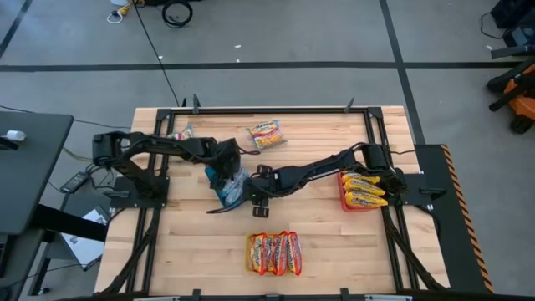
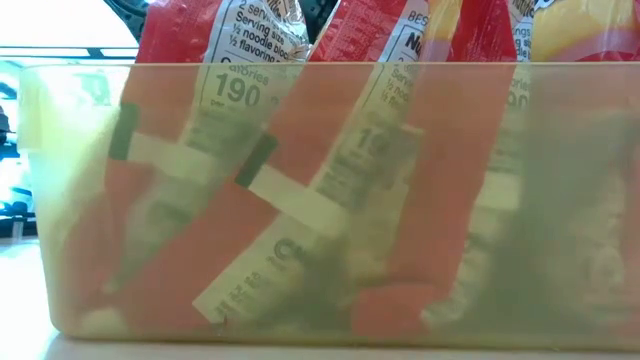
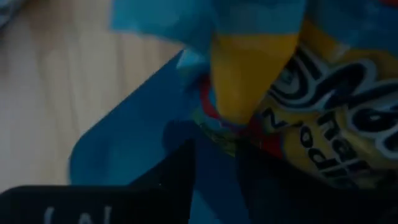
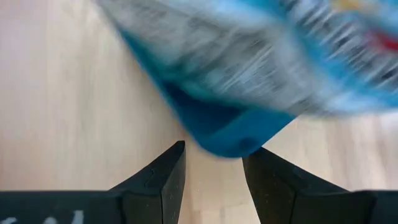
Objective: Sort Maruchan noodles
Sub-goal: Adjust the blue noodle packs in the blue bin
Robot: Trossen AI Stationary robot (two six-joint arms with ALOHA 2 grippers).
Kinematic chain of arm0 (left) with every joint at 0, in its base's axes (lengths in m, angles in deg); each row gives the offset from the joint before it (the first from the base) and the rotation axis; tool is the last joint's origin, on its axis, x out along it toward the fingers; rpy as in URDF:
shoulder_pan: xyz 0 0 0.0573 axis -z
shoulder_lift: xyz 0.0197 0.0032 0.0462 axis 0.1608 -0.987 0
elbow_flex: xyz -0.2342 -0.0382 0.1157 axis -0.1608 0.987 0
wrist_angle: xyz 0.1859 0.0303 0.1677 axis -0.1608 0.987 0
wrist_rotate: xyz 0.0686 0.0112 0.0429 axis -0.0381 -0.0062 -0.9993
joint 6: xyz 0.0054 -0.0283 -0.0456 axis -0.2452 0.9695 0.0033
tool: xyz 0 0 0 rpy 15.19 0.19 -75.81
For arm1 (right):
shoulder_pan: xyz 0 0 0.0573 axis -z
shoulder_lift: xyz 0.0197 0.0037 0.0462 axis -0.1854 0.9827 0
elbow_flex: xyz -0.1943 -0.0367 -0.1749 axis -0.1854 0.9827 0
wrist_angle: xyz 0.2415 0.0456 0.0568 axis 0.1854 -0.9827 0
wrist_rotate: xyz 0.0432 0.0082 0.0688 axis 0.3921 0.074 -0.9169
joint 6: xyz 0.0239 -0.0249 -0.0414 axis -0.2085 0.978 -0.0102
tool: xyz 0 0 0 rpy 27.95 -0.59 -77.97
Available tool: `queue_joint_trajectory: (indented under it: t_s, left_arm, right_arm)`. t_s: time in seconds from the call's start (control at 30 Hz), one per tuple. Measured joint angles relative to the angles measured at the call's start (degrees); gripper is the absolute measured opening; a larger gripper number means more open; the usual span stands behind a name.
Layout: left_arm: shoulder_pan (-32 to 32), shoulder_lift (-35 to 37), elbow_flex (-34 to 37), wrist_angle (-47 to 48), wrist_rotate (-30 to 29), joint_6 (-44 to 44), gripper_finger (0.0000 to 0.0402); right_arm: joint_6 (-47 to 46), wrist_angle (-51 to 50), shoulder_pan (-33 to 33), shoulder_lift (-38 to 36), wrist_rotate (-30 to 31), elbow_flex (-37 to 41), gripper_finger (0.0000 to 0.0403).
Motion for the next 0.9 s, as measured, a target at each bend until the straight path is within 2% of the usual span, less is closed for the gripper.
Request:
queue_joint_trajectory:
  t_s: [0.17,0.57,0.7,0.9]
  left_arm:
    - [2.1,-0.6,0.0,-3.5,4.5,-0.6,0.0101]
    - [8.3,0.3,0.1,-1.1,8.1,-1.2,0.0055]
    - [8.5,0.3,0.1,-1.1,6.4,-1.3,0.0056]
    - [8.5,0.3,0.0,-1.5,3.7,-1.7,0.0085]
  right_arm:
    - [-0.5,1.9,0.2,0.0,2.4,0.0,0.0165]
    - [-2.2,-0.2,3.3,0.0,3.5,0.1,0.0165]
    - [-0.3,-0.6,3.3,0.0,4.3,0.1,0.0165]
    - [2.9,-3.5,2.0,-1.3,4.7,-0.1,0.0165]
